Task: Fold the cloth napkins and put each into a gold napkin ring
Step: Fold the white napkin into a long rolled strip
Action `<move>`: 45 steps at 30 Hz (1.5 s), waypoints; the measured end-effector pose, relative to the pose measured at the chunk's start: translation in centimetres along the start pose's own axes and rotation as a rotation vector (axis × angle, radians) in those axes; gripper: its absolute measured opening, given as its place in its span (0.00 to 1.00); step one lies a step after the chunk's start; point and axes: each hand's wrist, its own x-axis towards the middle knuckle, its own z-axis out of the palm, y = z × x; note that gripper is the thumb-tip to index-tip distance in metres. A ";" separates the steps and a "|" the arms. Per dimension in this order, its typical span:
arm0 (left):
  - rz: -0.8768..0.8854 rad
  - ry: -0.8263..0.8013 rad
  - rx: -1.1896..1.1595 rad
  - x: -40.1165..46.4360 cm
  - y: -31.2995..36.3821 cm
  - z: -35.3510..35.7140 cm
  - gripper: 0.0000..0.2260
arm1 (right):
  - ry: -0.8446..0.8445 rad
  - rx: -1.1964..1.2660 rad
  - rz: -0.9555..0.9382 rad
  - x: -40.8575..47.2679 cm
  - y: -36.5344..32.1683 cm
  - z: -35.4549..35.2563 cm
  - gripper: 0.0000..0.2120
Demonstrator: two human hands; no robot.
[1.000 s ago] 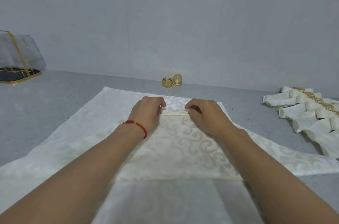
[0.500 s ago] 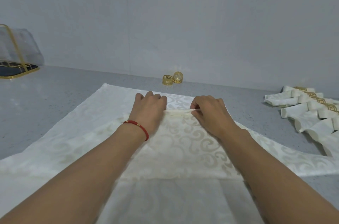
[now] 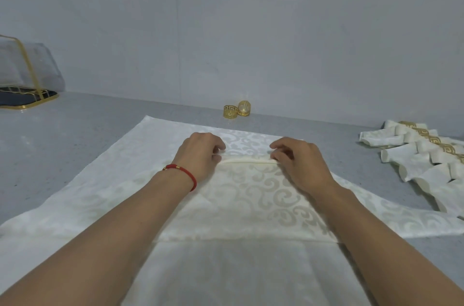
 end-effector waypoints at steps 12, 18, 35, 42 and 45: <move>0.120 0.012 0.294 -0.3 0.8 -1.0 0.11 | -0.043 -0.368 -0.219 -0.7 -0.7 -0.7 0.05; 0.272 -0.154 0.310 -0.4 0.5 -1.9 0.18 | -0.188 -0.494 -0.267 -1.1 -1.0 -1.6 0.14; 0.102 -0.134 0.354 -1.1 0.4 -1.7 0.08 | -0.180 -0.328 -0.158 -1.8 -0.4 -2.2 0.03; 0.182 -0.257 0.422 -1.5 1.5 -3.4 0.16 | -0.363 -0.323 -0.133 -2.2 -2.1 -3.9 0.10; 0.091 -0.353 0.334 -1.5 1.5 -3.9 0.12 | -0.401 -0.234 -0.094 -2.5 -2.2 -4.6 0.06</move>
